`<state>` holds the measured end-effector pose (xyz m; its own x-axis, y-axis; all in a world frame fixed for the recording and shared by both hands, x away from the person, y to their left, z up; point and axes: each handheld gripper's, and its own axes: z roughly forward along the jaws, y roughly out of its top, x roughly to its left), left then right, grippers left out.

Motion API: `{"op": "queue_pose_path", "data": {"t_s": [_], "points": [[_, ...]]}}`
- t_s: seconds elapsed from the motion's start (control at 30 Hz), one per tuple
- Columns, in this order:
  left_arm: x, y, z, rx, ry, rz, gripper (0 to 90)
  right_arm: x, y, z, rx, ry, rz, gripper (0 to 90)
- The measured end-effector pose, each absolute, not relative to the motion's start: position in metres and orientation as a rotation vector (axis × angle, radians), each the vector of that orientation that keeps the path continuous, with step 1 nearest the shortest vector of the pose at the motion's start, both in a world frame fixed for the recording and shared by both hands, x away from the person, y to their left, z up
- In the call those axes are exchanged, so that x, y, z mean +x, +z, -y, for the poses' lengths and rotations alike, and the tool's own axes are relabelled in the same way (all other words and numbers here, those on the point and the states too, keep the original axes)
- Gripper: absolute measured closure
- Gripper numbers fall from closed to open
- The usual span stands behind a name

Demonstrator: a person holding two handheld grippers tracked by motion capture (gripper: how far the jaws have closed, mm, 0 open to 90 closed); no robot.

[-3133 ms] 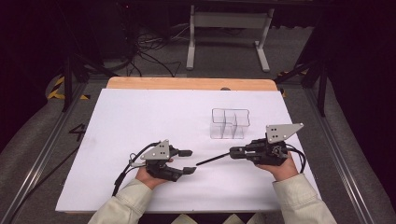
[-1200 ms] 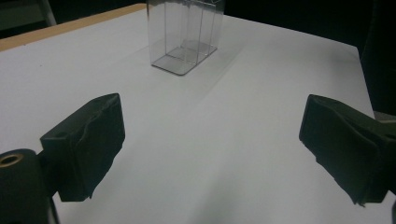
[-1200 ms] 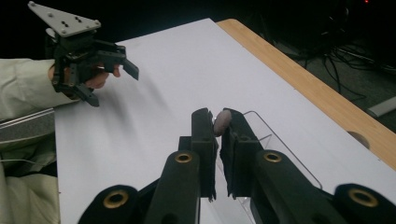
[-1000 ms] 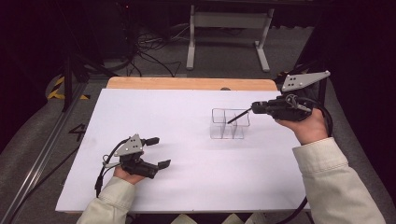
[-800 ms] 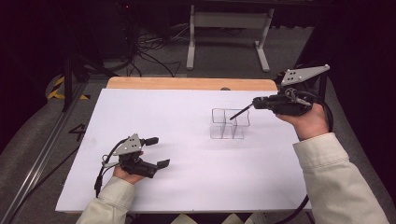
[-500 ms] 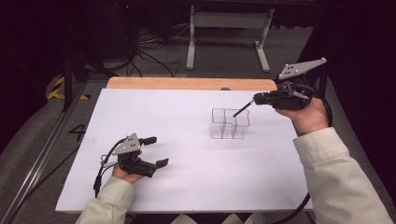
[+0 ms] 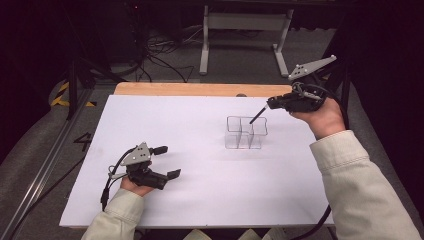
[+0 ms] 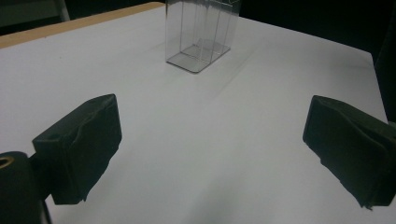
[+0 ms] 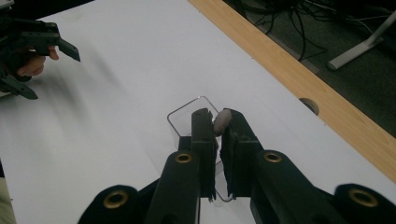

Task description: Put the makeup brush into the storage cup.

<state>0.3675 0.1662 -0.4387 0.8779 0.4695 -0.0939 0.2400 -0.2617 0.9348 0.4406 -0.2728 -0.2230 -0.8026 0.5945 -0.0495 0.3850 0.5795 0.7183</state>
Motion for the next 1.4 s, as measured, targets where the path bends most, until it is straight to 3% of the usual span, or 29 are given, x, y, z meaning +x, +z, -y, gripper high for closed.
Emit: {"op": "queue_pose_path", "data": {"t_s": [1.4], "points": [[0.366, -0.439, -0.167, 1.854, 0.232, -0.529, 5.0, 0.475, -0.265, 0.257, 0.892, 0.937, -2.641, 84.2]]}}
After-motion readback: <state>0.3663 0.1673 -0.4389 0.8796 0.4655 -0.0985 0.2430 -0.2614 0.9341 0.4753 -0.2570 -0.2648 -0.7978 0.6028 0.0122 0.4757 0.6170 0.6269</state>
